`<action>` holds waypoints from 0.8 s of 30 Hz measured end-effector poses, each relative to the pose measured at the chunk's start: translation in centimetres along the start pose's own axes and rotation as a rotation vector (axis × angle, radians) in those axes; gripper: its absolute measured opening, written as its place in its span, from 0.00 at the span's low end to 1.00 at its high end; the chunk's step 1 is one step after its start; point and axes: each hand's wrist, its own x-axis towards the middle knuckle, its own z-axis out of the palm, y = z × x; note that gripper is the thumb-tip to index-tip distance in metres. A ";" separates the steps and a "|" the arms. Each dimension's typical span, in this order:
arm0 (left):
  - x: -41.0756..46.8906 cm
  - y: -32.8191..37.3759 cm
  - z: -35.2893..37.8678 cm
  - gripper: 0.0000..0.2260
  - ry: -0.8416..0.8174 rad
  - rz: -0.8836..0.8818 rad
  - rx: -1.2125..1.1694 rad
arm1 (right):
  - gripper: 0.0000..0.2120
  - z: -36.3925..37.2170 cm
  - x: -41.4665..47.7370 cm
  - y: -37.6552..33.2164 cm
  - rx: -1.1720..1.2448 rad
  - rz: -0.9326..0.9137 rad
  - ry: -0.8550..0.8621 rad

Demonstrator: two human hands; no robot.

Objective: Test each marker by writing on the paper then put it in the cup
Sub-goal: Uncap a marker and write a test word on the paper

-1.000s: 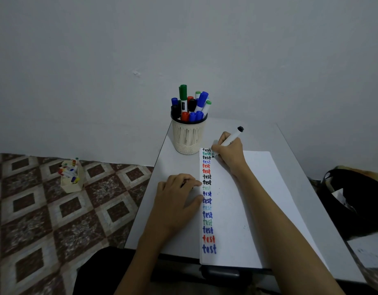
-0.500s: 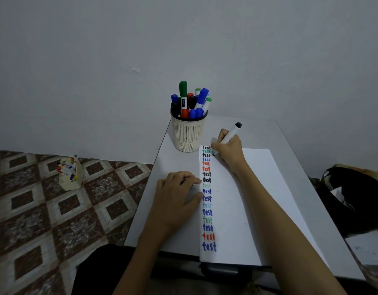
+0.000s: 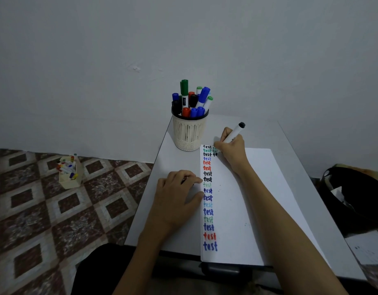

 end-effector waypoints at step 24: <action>0.0 0.2 -0.1 0.17 -0.005 -0.008 -0.003 | 0.17 -0.8 -0.1 0.0 0.128 0.039 0.169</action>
